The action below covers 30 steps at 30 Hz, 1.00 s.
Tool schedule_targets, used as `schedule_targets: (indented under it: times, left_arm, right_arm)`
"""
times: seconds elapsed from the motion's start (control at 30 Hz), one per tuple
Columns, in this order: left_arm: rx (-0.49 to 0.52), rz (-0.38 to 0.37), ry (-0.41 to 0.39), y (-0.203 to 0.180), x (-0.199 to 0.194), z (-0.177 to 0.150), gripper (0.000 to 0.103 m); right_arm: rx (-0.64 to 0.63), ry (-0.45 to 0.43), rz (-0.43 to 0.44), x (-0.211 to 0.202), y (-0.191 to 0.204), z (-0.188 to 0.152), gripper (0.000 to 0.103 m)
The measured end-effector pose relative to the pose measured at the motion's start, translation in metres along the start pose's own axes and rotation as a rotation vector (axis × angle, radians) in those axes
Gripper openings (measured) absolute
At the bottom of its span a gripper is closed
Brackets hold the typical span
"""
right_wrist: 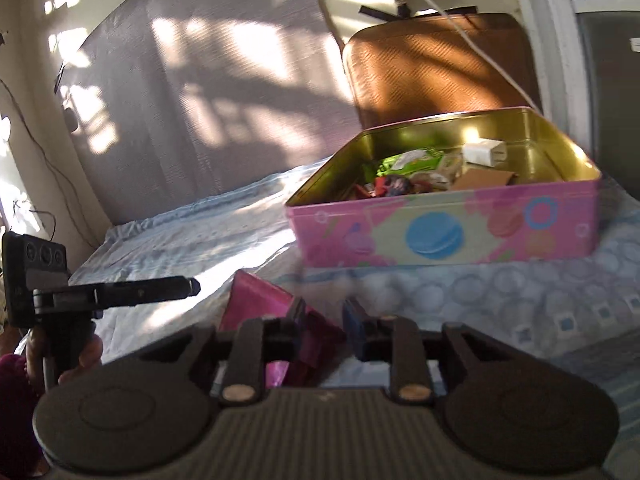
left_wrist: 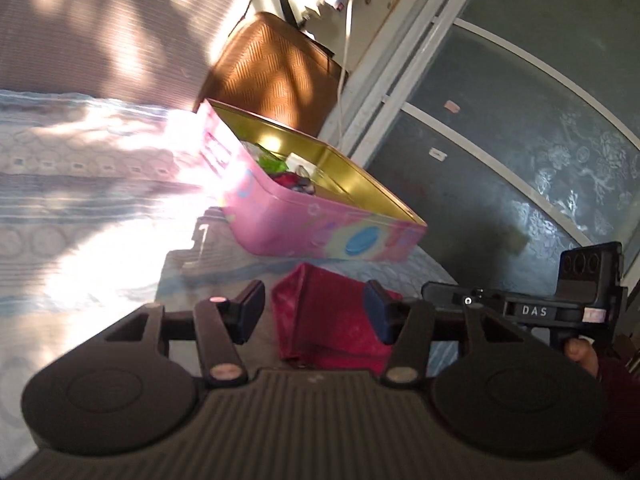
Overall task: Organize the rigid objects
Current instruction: 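Lift the pink pouch with the right tool and carry it toward the tin, then lower the pouch into the pink tin and open the right tool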
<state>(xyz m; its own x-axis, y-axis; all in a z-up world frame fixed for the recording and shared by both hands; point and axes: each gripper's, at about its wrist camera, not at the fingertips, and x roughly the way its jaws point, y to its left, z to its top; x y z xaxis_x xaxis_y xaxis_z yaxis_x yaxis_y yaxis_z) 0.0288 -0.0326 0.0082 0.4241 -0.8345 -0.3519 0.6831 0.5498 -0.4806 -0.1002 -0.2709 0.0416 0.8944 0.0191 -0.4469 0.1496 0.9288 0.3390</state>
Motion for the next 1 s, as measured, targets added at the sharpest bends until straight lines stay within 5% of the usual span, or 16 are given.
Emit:
schedule_targets:
  times: [0.33,0.5,0.57,0.8,1.0]
  left_arm:
    - [0.063,0.092,0.071,-0.019,0.017,-0.005,0.052]
    - [0.024,0.15,0.122,-0.011,0.03,-0.014,0.051]
    - [0.024,0.138,0.117,-0.017,0.029,-0.011,0.048]
    - [0.17,0.062,-0.006,-0.075,0.024,0.033,0.048]
    - [0.241,0.06,-0.011,-0.098,0.082,0.079,0.048]
  right_arm:
    - [-0.127,0.021,0.078,0.016,0.028,-0.031,0.04]
    - [-0.262,0.024,0.038,0.039,0.049,-0.044,0.047]
    - [-0.275,0.009,0.006,0.04,0.05,-0.043,0.039]
    - [-0.268,-0.196,-0.009,-0.003,0.034,-0.007,0.036]
    - [-0.242,-0.306,-0.1,-0.007,-0.004,0.038,0.036]
